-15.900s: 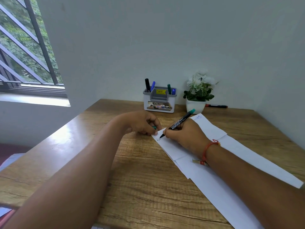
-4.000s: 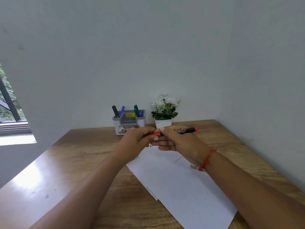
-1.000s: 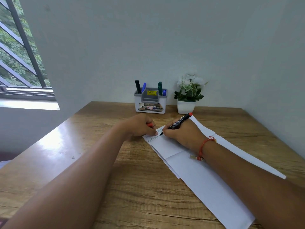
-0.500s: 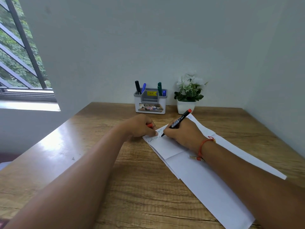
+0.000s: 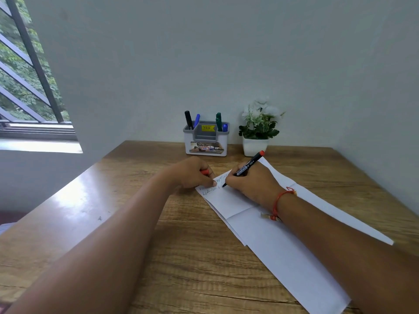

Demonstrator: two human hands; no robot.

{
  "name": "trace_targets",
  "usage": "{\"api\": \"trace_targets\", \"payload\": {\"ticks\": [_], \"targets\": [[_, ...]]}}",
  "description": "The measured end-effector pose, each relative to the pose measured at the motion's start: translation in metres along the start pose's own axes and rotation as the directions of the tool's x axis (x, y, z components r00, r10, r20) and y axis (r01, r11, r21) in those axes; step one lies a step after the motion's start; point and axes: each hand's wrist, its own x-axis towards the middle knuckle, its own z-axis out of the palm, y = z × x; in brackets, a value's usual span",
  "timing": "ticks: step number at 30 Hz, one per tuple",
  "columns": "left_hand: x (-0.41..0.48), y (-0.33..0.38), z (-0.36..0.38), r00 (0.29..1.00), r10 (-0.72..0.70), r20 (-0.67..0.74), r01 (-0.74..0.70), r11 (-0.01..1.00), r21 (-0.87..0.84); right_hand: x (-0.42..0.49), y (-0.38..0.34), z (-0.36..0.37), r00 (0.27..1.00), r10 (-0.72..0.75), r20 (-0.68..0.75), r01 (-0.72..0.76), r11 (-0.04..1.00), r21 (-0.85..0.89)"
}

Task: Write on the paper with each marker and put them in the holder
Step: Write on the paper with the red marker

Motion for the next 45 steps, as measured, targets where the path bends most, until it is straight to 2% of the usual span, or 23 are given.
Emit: {"api": "trace_targets", "payload": {"ticks": [3, 8, 12, 45], "targets": [[-0.0004, 0.0004, 0.0, 1.0, 0.0, -0.002, 0.0, 1.0, -0.009, -0.0013, -0.0011, -0.0011, 1.0, -0.003, 0.024, 0.003, 1.0, 0.006], [0.0004, -0.0005, 0.0004, 1.0, -0.006, -0.004, 0.006, 1.0, -0.008, 0.0005, 0.0006, 0.0004, 1.0, 0.015, -0.01, -0.015, 0.999, -0.045], [0.0011, -0.0015, -0.0001, 1.0, 0.005, -0.006, -0.005, 1.0, 0.0, -0.0013, 0.0004, 0.0015, 1.0, -0.008, -0.029, 0.007, 1.0, -0.021], [0.0006, -0.0005, -0.0008, 1.0, 0.015, 0.01, -0.015, 1.0, -0.004, 0.0058, 0.0018, 0.0002, 0.994, 0.104, -0.039, -0.106, 0.993, -0.056]]}}
